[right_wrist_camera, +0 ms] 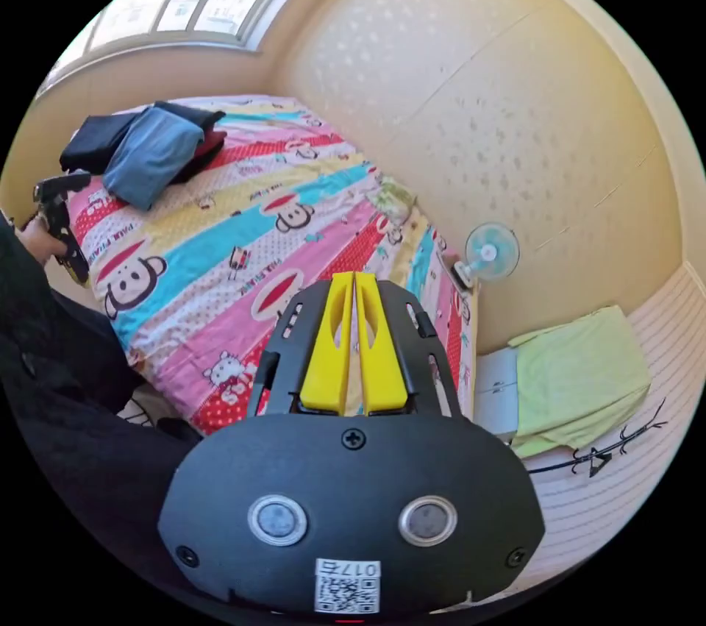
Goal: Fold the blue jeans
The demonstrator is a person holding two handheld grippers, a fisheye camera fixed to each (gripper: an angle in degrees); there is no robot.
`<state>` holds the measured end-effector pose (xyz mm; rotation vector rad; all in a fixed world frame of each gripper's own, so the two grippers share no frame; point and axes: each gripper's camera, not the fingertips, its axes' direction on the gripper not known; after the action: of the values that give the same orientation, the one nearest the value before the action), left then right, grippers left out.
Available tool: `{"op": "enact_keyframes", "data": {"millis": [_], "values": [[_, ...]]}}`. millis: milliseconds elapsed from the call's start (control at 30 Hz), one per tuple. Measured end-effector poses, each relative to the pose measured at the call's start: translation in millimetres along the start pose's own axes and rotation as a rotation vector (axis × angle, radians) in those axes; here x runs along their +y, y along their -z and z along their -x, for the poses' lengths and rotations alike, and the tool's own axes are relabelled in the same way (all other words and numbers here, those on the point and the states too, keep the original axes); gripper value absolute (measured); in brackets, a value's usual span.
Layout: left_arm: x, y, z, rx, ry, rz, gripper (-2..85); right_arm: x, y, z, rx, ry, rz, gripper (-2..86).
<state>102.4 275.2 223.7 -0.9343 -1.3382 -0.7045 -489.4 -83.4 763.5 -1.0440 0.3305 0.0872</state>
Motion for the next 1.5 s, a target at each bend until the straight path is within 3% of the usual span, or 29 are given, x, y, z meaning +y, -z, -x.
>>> {"op": "enact_keyframes", "data": {"millis": [233,400,500,600,833,1033,1167,1367,1500], "values": [[-4.7,46.2,19.4,-0.074,-0.205,-0.023,-0.8,21.1,-19.4,8.2,-0.426,-0.290,-0.090,0.2],[-11.2,80.0,68.0,-0.152,-0.273,-0.066,1.7,19.7,-24.3,23.7,-0.435,-0.259,-0.229,0.2],[-17.0,102.4,103.1,-0.175,-0.275,-0.074,7.8,20.1,-50.5,16.1,-0.578,-0.415,-0.275,0.3],[-16.5,151.3,142.2,-0.070,-0.230,-0.212,8.7,29.9,-85.8,6.6,-0.804,-0.541,-0.339,0.3],[-9.3,274.4,276.3,0.381,0.065,-0.621,9.8,48.1,-150.9,39.8,-1.081,-0.589,-0.371,0.5],[-41.5,277.3,323.1,0.484,0.096,-0.571,9.2,57.8,-194.1,55.4,-1.145,-0.578,-0.195,0.7],[-9.2,259.4,350.8,0.648,0.166,-0.657,4.6,67.9,-224.3,54.0,-1.157,-0.590,-0.106,0.8],[46.7,263.9,327.6,1.085,-0.395,-0.529,-0.5,69.9,-281.9,61.5,-1.238,-0.577,-0.011,1.2],[97.4,312.3,282.5,1.016,-0.744,-0.478,-0.9,61.7,-320.2,73.5,-1.302,-0.530,0.014,3.2]]}}
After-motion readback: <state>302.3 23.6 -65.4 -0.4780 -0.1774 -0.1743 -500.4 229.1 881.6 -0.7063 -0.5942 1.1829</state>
